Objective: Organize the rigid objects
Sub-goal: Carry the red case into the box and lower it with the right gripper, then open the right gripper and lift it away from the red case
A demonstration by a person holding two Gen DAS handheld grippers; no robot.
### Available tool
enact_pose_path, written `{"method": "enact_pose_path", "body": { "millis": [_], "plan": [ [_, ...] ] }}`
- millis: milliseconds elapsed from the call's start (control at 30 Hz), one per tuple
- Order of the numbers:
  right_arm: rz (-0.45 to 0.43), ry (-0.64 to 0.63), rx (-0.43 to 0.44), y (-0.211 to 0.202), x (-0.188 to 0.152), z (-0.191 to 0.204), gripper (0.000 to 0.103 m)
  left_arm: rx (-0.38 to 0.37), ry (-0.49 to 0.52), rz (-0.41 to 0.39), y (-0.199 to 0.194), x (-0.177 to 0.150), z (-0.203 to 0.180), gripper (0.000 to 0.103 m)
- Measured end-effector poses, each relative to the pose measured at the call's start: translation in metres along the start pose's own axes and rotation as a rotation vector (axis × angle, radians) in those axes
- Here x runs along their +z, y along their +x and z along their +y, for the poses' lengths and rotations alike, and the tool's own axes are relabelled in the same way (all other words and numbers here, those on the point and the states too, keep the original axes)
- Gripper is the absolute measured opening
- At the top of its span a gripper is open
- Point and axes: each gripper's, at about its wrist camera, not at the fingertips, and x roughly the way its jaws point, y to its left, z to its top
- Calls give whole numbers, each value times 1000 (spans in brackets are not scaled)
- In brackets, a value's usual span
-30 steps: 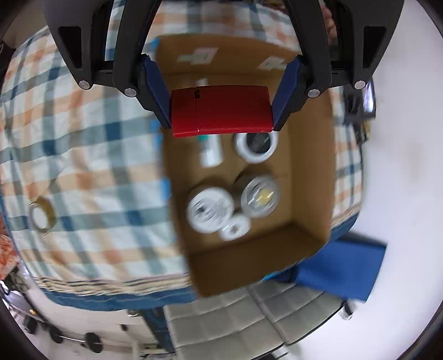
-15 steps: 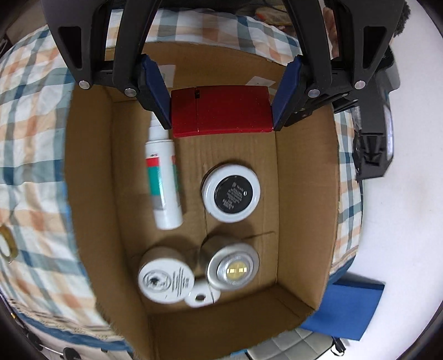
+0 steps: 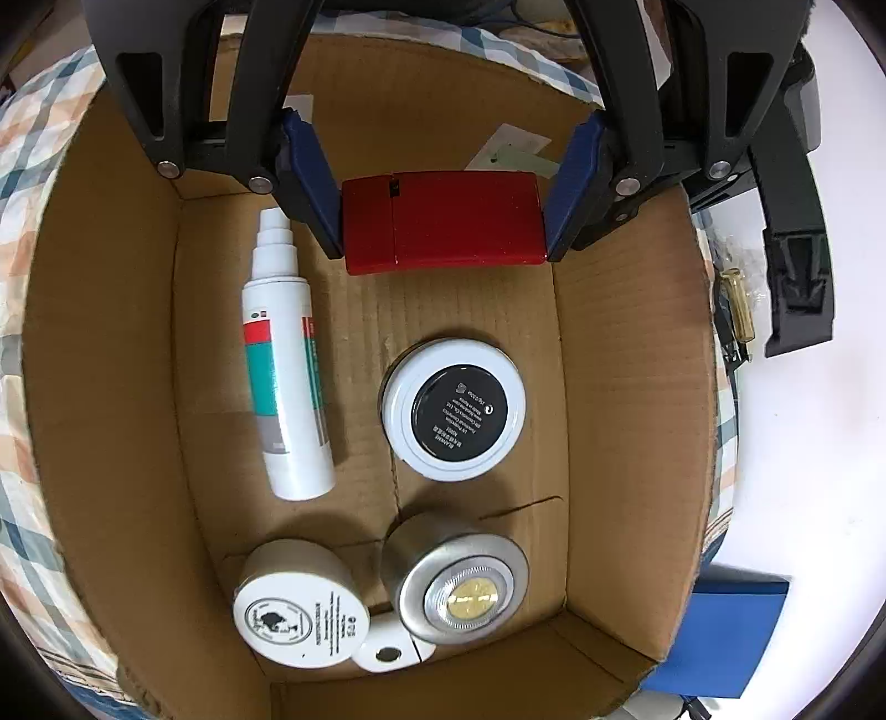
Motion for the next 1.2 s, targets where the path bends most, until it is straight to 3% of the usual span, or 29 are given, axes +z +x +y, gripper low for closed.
{"method": "enact_pose_path", "body": {
  "millis": [433,500,667,833,1033,1200],
  "plan": [
    [47,-20,18,28,8,13,74,25,-10,-1,2,0,-1,5],
    [45,-24,16,29,9,15,85,22,-13,-1,3,0,-1,5],
    [30,-46,-8,20,9,19,90,22,-12,0,5,0,0,5],
    [-9,-64,-48,7,7,19,102,21,-11,-1,4,0,1,5],
    [-101,-101,-170,-24,3,21,103,19,-11,-1,3,1,3,5],
    [-166,-120,-208,-57,-7,21,103,19,-11,-2,4,0,3,5]
  ]
}}
